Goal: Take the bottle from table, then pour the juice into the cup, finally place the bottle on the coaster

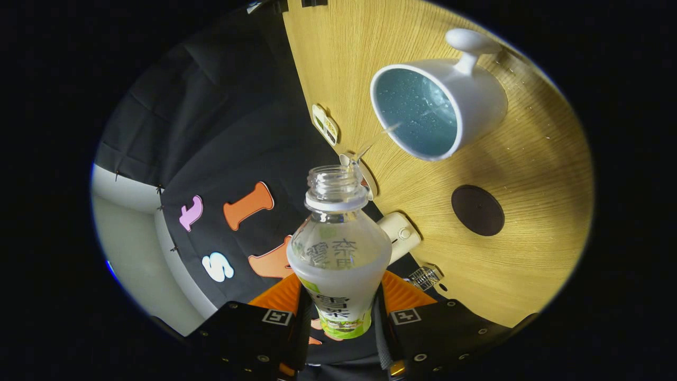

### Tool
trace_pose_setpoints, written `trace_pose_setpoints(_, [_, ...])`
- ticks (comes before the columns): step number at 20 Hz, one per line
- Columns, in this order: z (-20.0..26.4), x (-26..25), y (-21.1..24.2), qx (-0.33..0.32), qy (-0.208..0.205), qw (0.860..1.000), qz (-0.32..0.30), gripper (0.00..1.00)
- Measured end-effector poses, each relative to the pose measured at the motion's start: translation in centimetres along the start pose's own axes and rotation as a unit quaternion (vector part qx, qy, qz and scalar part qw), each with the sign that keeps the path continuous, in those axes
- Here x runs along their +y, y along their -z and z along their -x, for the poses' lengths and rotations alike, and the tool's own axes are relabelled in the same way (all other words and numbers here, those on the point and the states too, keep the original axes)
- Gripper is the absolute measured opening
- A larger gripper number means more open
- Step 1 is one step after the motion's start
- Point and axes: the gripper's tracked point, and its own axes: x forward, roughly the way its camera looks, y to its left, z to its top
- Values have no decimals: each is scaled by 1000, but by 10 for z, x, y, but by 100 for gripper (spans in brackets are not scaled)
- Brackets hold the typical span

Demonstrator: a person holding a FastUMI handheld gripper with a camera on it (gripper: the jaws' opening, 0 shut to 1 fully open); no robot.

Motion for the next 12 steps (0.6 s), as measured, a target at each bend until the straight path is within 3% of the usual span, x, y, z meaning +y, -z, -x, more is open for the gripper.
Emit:
trace_pose_setpoints(5, [-1, -9, -4, -7, 5, 1000, -11, 53])
trace_pose_setpoints(12, [8, 13, -2, -4, -25, 999, -39, 53])
